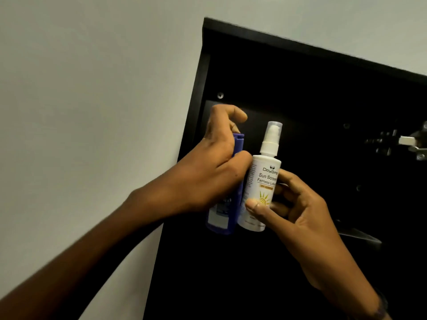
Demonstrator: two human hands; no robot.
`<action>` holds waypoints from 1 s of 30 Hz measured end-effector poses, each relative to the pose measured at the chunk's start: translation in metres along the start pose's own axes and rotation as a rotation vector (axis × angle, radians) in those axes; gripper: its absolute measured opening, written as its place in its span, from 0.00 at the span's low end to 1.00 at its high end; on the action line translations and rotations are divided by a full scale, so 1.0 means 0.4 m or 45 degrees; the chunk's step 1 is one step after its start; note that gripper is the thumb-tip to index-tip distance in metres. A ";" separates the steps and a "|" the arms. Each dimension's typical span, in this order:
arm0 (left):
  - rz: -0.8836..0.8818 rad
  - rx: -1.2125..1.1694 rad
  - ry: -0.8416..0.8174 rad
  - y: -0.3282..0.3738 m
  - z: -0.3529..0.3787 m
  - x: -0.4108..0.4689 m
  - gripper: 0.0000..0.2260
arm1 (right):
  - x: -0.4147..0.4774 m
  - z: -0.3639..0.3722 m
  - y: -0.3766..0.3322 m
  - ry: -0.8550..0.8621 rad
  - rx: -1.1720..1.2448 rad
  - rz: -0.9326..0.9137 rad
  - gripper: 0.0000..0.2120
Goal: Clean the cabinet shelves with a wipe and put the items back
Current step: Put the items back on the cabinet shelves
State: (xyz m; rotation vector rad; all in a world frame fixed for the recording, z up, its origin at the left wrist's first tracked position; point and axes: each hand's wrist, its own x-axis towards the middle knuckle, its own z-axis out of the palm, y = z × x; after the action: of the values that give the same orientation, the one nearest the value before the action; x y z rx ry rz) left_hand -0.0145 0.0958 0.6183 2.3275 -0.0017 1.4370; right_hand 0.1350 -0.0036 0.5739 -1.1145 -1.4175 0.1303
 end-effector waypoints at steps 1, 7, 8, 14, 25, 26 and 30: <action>0.022 0.037 -0.023 0.001 -0.007 0.021 0.17 | 0.018 -0.002 -0.005 0.003 -0.026 -0.011 0.27; -0.029 0.189 0.018 -0.020 -0.009 0.096 0.15 | 0.100 0.006 0.003 -0.025 -0.071 -0.020 0.24; -0.029 0.242 0.049 -0.025 -0.006 0.100 0.15 | 0.110 0.007 0.012 -0.026 -0.080 -0.014 0.24; -0.237 0.514 0.111 -0.060 0.027 0.110 0.19 | 0.157 0.024 0.071 -0.028 -0.187 -0.006 0.25; -0.521 0.930 -0.092 -0.087 0.083 0.037 0.44 | 0.182 0.044 0.087 0.121 -0.655 -0.029 0.21; -0.549 0.914 -0.096 -0.093 0.088 0.033 0.44 | 0.186 0.048 0.087 0.125 -0.651 -0.024 0.18; -0.594 0.872 -0.087 -0.113 0.094 0.025 0.45 | 0.196 0.062 0.090 0.148 -0.651 -0.028 0.14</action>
State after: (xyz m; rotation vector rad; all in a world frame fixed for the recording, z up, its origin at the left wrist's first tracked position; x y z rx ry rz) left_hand 0.0316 0.1267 0.5970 2.6203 1.0921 1.2297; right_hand 0.1520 0.0806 0.5995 -1.4944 -1.3934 -0.3263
